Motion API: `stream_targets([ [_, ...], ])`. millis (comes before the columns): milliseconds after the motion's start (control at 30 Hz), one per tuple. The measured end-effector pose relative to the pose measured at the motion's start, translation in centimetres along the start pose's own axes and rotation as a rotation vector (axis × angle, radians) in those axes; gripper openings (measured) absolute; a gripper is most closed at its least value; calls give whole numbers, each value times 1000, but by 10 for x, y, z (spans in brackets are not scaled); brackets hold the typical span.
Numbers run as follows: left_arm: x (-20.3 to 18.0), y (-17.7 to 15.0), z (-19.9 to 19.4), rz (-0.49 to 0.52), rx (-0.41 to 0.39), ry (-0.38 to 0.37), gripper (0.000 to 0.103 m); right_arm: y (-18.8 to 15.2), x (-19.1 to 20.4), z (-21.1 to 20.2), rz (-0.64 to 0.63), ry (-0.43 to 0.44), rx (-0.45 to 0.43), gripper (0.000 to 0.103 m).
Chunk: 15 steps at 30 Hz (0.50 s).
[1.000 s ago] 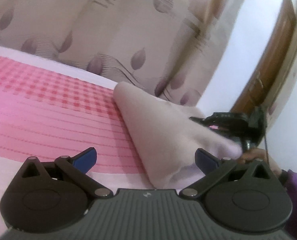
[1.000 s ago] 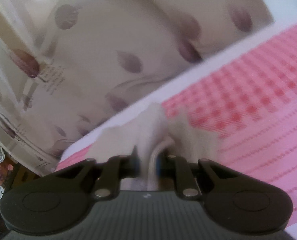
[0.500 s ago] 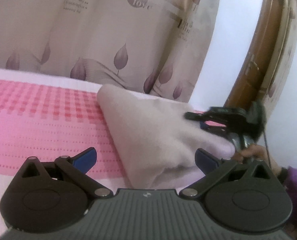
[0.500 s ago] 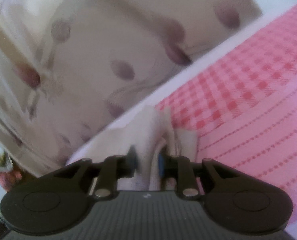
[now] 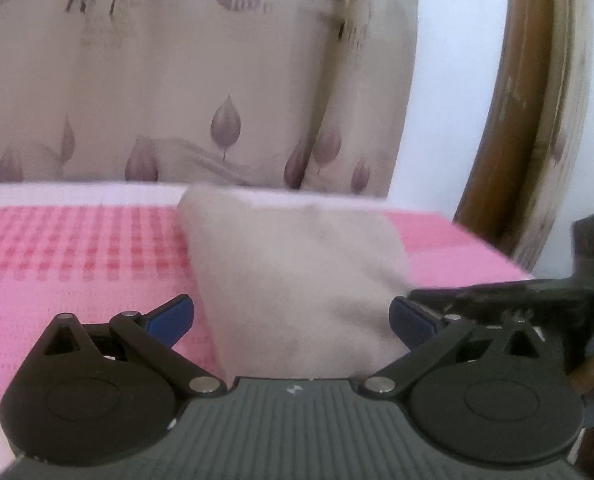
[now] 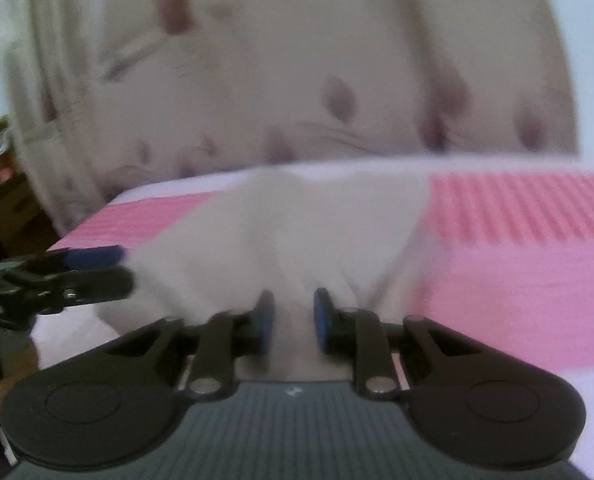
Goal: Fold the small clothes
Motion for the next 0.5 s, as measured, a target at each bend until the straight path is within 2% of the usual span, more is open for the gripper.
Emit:
stream_targets([
  [100,4,-19,6,0,65,3,101,-7,-12,-13,47,-5,-34,13],
  [200,7,-31,7,6,91,9,100,-9,-4,-19,45,10,-43,14],
  [267,9,-28,3,8,70,16,100,-4,1,-29,68,39,-67,16],
  [333,10,-24,-3,11,46,33,100,7,-1,-39,82,25,-107,16],
  [400,5,-13,-15,-1,-13,16,100,21,-2,-45,81,14,-141,16],
  [500,-5,8,-29,-3,-106,-2,103,33,-12,-34,107,-14,-109,16],
])
Point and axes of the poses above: each gripper's, at about its wrist camera, not at the fingertips, and z roughly the way its jaws point, x to its left, y to its top, the point moved 10 cm from there along z, roughly the way its jaws point
